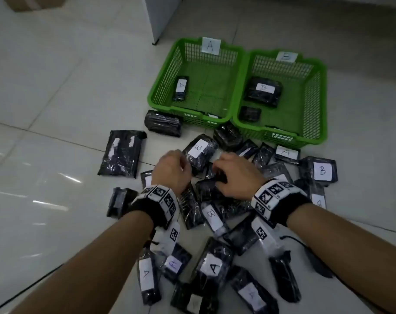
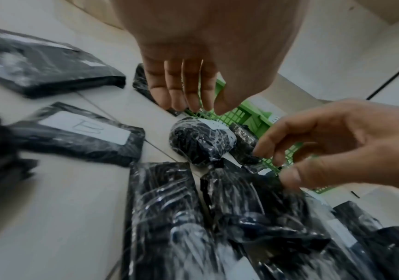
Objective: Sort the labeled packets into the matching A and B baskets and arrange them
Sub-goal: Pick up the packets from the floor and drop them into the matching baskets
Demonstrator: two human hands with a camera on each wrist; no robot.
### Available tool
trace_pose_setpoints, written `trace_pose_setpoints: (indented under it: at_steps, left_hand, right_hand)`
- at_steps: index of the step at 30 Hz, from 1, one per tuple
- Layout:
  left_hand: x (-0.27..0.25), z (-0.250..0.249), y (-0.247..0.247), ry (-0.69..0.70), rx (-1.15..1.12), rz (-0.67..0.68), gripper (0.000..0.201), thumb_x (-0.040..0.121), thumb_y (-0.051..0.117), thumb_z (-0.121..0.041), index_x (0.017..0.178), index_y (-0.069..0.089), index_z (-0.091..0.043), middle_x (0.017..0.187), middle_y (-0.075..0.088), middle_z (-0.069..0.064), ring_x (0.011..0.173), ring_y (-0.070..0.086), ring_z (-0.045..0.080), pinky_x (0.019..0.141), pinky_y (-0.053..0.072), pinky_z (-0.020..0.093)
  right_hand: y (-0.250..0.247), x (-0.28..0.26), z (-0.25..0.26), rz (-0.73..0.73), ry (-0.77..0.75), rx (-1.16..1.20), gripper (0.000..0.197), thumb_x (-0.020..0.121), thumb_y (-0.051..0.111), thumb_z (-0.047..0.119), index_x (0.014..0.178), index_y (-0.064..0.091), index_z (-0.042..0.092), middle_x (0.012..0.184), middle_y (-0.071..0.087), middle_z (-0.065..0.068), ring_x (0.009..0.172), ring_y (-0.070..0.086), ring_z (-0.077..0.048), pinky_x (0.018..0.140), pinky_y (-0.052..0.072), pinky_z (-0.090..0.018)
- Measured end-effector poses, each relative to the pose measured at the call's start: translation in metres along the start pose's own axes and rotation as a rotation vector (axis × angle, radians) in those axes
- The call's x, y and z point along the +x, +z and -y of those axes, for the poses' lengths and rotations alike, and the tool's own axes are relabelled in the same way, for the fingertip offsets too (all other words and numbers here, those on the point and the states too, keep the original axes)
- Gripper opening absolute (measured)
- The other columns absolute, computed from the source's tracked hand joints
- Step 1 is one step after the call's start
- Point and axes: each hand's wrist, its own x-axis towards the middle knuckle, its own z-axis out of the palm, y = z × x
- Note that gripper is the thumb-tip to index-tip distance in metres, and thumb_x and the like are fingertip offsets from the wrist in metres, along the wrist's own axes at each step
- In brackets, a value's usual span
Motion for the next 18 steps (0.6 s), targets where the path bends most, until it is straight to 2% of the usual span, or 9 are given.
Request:
trace_pose_setpoints:
  at_steps: [2,4,6,9,12,15,18]
  left_hand:
    - [0.016,0.002,0.014,0.071,0.050,-0.013,0.029,0.088,0.062,-0.025,0.113,0.060,-0.011,0.120,0.055,0.012,0.112,0.051,0.032,0.087,0.046,0.040]
    - [0.032,-0.003,0.023,0.122,0.115,0.074,0.047,0.088,0.062,-0.030,0.132,0.051,-0.016,0.141,0.042,0.015,0.127,0.041,0.037,0.098,0.044,0.048]
    - [0.044,-0.006,0.033,0.138,0.151,0.174,0.058,0.089,0.062,-0.036,0.142,0.042,-0.021,0.150,0.032,0.015,0.133,0.036,0.038,0.103,0.041,0.052]
    - [0.052,-0.006,0.042,0.129,0.179,0.209,0.065,0.082,0.071,-0.043,0.137,0.041,-0.024,0.139,0.040,0.011,0.123,0.046,0.039,0.098,0.046,0.052]
    - [0.055,-0.007,0.044,0.116,0.196,0.189,0.068,0.074,0.077,-0.045,0.128,0.040,-0.027,0.127,0.046,0.008,0.114,0.050,0.036,0.089,0.050,0.051]
    - [0.055,-0.006,0.041,0.100,0.165,0.170,0.066,0.071,0.075,-0.041,0.126,0.041,-0.026,0.122,0.049,0.010,0.108,0.053,0.038,0.086,0.050,0.047]
    - [0.046,-0.004,0.036,0.045,0.057,0.124,0.058,0.076,0.071,-0.040,0.124,0.044,-0.021,0.114,0.056,0.014,0.101,0.058,0.037,0.082,0.047,0.038]
  right_hand:
    - [0.014,0.002,-0.005,0.012,-0.030,-0.040,0.044,0.077,0.071,0.045,0.113,0.063,0.022,0.111,0.052,0.002,0.107,0.050,-0.019,0.081,0.037,-0.031]
    - [0.025,0.001,-0.007,0.042,-0.031,-0.014,0.049,0.074,0.072,0.049,0.114,0.062,0.023,0.106,0.056,0.001,0.105,0.053,-0.022,0.087,0.043,-0.034]
    - [0.030,0.001,-0.013,0.018,-0.019,0.009,0.055,0.074,0.073,0.055,0.117,0.063,0.023,0.107,0.059,0.000,0.106,0.054,-0.022,0.091,0.044,-0.036]
    - [0.030,-0.006,-0.016,0.030,-0.034,-0.025,0.076,0.068,0.076,0.066,0.130,0.058,0.026,0.117,0.053,0.001,0.112,0.046,-0.020,0.091,0.039,-0.035]
    - [0.039,-0.011,-0.018,0.046,-0.024,-0.024,0.084,0.070,0.081,0.055,0.142,0.050,0.026,0.123,0.048,0.001,0.118,0.042,-0.021,0.095,0.041,-0.039]
    - [0.046,-0.019,-0.023,-0.021,-0.019,0.060,0.080,0.074,0.078,0.051,0.144,0.049,0.028,0.124,0.053,0.003,0.118,0.048,-0.020,0.097,0.045,-0.040]
    - [0.040,-0.031,-0.027,-0.099,0.074,0.287,0.056,0.083,0.072,0.048,0.134,0.057,0.034,0.120,0.062,0.008,0.113,0.056,-0.012,0.096,0.048,-0.033]
